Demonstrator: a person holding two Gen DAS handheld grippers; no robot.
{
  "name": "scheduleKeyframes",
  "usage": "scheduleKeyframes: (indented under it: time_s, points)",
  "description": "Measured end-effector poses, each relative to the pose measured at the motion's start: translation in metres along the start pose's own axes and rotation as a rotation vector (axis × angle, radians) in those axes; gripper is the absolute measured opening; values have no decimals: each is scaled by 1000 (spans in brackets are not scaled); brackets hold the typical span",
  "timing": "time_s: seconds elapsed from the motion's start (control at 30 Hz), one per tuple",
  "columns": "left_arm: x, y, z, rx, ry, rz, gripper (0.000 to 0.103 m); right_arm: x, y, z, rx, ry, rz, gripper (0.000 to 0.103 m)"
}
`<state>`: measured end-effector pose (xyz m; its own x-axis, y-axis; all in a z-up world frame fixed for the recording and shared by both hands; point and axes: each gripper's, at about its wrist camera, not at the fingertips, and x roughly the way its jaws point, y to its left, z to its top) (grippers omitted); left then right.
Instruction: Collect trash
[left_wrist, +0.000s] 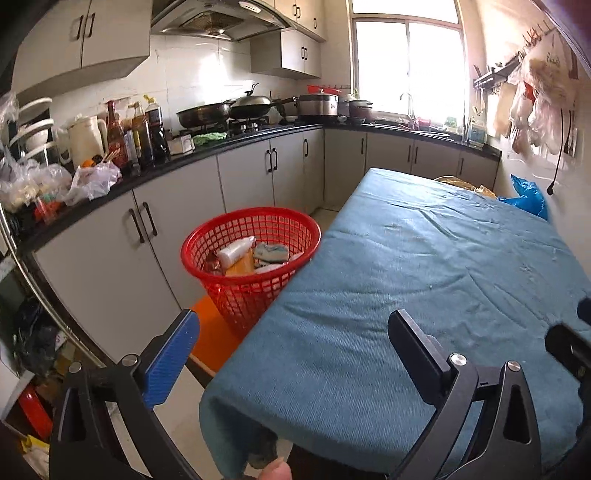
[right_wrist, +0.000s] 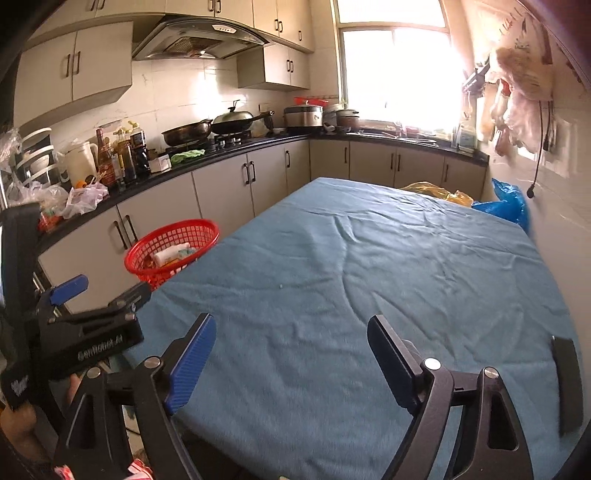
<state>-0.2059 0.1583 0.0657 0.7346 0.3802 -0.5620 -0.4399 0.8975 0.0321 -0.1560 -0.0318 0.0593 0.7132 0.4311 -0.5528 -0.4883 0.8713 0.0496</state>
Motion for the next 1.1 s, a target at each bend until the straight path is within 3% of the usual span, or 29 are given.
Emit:
scheduleKeyframes:
  time_s: [0.2,0.63,1.1]
  points:
    - [-9,-1,-14,-13,-11,97,101,-18,4,-16,-31,-15,-32,90]
    - [-25,-17,-28,-15,-66,22,101,-26,2,-32,-47,-2,-64,91]
    - [-22,-22,-32,-10,-65,20,101,-24,5,-30,-40,10,-81,91]
